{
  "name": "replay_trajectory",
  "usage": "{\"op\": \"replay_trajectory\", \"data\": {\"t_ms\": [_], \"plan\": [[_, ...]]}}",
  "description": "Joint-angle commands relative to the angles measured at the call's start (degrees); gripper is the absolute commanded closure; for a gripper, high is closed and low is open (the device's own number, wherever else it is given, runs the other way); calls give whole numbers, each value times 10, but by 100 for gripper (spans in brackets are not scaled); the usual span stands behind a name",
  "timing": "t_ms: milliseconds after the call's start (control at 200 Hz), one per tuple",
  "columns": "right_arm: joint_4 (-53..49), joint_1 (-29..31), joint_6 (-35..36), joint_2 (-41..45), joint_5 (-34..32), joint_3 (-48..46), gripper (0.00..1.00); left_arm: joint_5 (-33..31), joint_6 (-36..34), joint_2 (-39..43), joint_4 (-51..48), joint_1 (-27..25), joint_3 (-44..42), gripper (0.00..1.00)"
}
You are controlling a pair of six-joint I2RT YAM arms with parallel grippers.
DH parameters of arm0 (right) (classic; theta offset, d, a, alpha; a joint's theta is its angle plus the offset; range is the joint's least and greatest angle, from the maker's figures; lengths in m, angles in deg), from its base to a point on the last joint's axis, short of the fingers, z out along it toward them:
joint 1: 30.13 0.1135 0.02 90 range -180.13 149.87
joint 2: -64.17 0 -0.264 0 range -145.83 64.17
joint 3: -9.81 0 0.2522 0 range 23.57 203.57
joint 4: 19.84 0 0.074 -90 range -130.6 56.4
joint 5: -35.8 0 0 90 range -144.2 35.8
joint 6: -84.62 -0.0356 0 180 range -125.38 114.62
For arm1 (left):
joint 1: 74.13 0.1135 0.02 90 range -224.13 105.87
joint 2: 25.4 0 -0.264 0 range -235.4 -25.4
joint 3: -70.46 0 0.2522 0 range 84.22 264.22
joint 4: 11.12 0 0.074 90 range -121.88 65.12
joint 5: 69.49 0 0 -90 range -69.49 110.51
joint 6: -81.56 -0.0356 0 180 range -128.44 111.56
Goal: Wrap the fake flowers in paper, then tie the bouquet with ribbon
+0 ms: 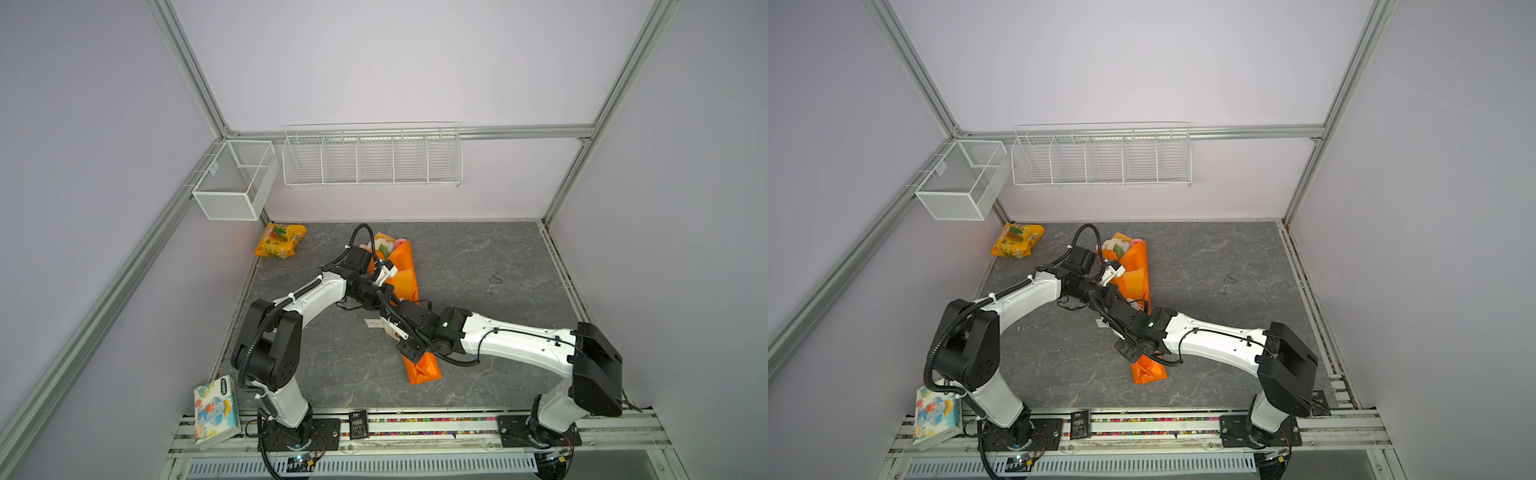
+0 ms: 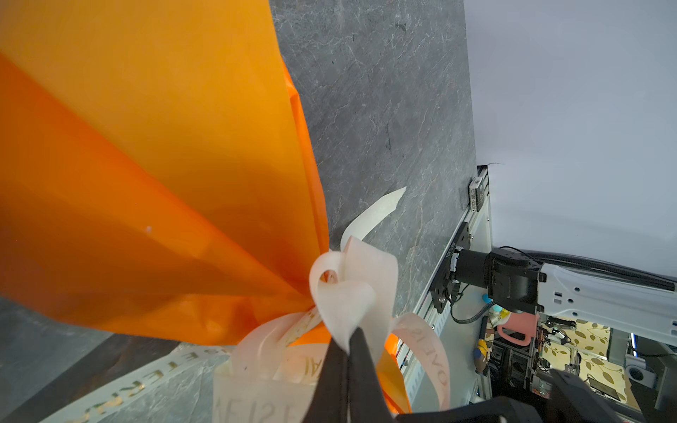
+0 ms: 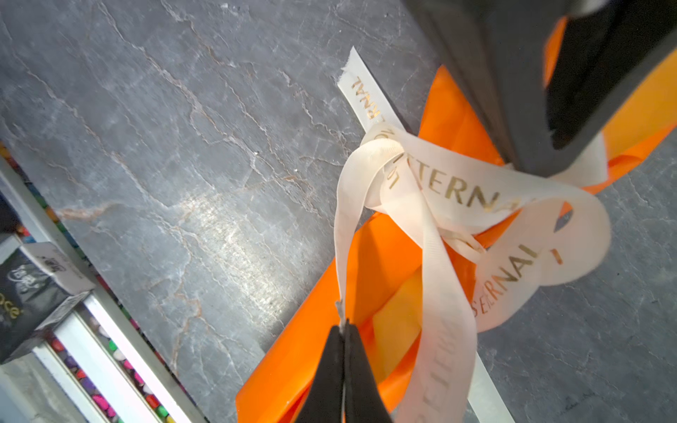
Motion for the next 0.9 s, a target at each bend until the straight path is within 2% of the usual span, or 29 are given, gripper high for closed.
{"op": "replay_trajectory", "data": {"t_ms": [0, 110, 285, 370, 535, 900], "plan": [[3, -13, -30, 35, 3, -30, 94, -3, -14, -10, -15, -1, 18, 100], [32, -36, -73, 86, 2, -74, 93, -27, -21, -10, -26, -2, 22, 100], [63, -99, -153, 142, -7, -157, 93, -131, -66, -18, -84, -1, 49, 100], [64, -118, -178, 152, -13, -177, 93, -132, -75, -26, -93, -1, 58, 100], [50, -137, -227, 188, -64, -218, 94, -138, -73, -28, -94, -1, 62, 100], [36, -177, -244, 212, -67, -247, 94, -188, -103, -10, -126, 5, 70, 100]]}}
